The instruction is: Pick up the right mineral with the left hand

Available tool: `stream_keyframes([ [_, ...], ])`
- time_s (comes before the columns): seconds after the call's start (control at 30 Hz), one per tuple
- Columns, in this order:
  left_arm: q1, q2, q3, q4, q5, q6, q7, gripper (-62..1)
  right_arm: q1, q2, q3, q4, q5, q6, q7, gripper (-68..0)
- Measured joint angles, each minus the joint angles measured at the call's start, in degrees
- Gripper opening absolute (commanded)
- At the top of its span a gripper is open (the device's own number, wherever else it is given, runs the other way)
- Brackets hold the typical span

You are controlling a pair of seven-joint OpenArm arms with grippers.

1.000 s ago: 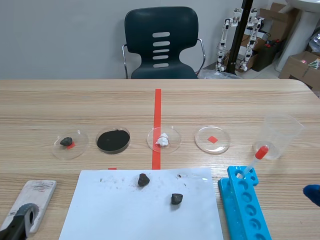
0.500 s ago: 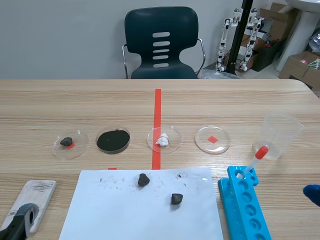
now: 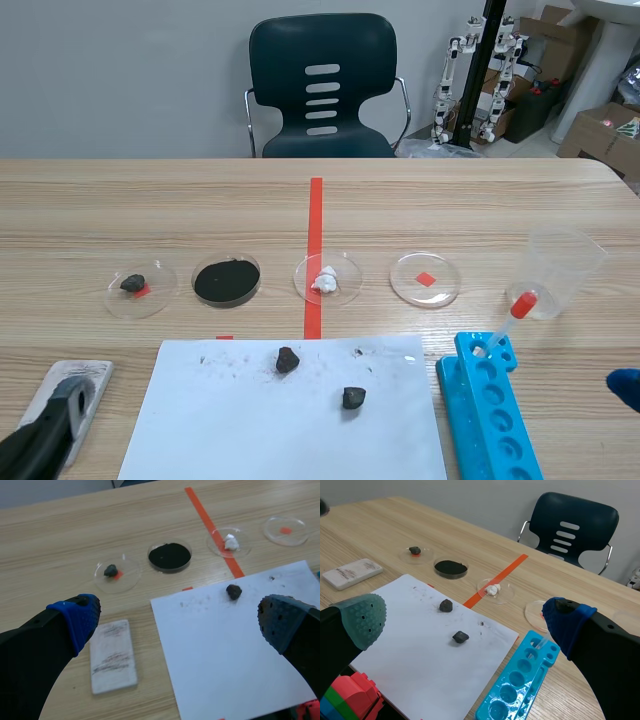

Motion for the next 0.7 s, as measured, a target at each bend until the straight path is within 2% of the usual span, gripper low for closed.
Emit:
stream_keyframes([
  [0.1, -4.52, 0.00, 2.32, 0.00, 0.02, -2.58, 4.28, 1.4, 0.00, 0.00, 0.00, 0.00, 0.00, 0.00, 0.00, 0.4],
  [0.33, -17.18, 0.00, 11.65, -0.02, 0.02, -2.67, 17.35, 1.4, 0.00, 0.00, 0.00, 0.00, -0.02, 0.00, 0.00, 0.4],
  [0.43, -21.70, 0.00, 16.59, -0.09, 0.00, -2.58, 20.24, 1.4, 0.00, 0.00, 0.00, 0.00, -0.02, 0.00, 0.00, 0.4],
  [0.6, -31.93, 0.00, 24.37, -0.17, -0.31, -2.21, 32.17, 1.4, 0.00, 0.00, 0.00, 0.00, -0.02, 0.00, 0.00, 0.4],
  [0.67, -35.91, 0.00, 27.80, -0.85, -2.34, 0.22, 35.06, 1.4, 0.00, 0.00, 0.00, 0.00, 0.00, 0.00, 0.00, 0.4],
  [0.7, -38.01, 0.00, 29.70, -1.60, -2.34, 1.11, 36.59, 1.4, 0.00, 0.00, 0.00, 0.00, 0.00, 0.00, 0.00, 0.4],
])
